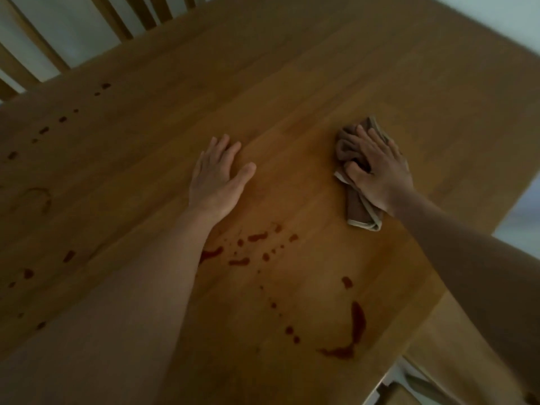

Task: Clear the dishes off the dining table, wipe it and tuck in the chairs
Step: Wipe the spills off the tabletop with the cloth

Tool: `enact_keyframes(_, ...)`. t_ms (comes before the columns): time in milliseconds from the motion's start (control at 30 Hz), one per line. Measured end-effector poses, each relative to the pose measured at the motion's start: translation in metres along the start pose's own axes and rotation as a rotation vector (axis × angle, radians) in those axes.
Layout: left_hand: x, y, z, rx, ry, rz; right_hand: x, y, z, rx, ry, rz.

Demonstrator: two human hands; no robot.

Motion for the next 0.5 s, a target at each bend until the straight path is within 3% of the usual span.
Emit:
enact_keyframes(200, -0.007, 0.003, 0.001, 0.036, 0.150, 0.066, -0.001, 0.053, -0.028, 0.149, -0.024, -0.040)
enact_keyframes(500, -0.006, 0.036, 0.009, 0.116, 0.098, 0.207, -0.005, 0.105, -0.042, 0.211, -0.107, -0.028)
Point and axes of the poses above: each hand's wrist, its own y-axis away from the middle knuckle, its own x-axis out of the palm, z = x × y, the point moved 6 cm from there along -y, towards the middle knuckle, and after that the axes turned 10 degrees about x, right-handed, at the moved point
